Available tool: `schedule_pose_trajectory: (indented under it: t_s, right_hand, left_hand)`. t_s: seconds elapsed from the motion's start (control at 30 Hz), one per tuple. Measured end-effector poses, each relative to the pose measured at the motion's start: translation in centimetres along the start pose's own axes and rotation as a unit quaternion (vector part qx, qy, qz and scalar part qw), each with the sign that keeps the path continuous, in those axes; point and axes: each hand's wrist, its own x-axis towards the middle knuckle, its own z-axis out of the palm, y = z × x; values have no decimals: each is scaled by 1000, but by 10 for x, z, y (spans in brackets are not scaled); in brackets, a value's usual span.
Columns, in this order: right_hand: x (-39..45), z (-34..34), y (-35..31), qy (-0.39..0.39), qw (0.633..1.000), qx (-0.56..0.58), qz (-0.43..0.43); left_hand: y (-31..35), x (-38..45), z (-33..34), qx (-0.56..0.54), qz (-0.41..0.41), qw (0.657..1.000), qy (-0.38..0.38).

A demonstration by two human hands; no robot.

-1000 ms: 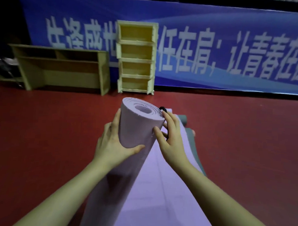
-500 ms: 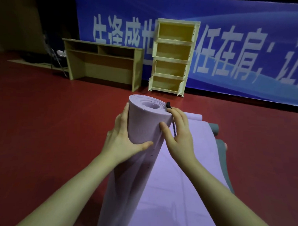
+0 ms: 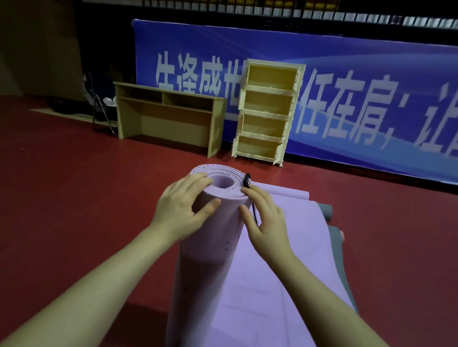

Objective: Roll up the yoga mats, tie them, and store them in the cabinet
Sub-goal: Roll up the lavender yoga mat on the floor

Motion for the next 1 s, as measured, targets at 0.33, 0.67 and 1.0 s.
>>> schedule_pose_trajectory:
  t_s: [0.33,0.67,1.0]
  right_hand:
    - [0,10,-41,-22,996,-75,-33]
    - [20,-4,-56,39,995,94,-3]
    - [23,5,-44,15,993,116,1]
  left_hand:
    - [-7,-23,-32,50,-71,996,-9]
    - [-6,-9,-18,-15,-103,994,-33]
    - [-10,-4,-11,-20,-107,994,-3]
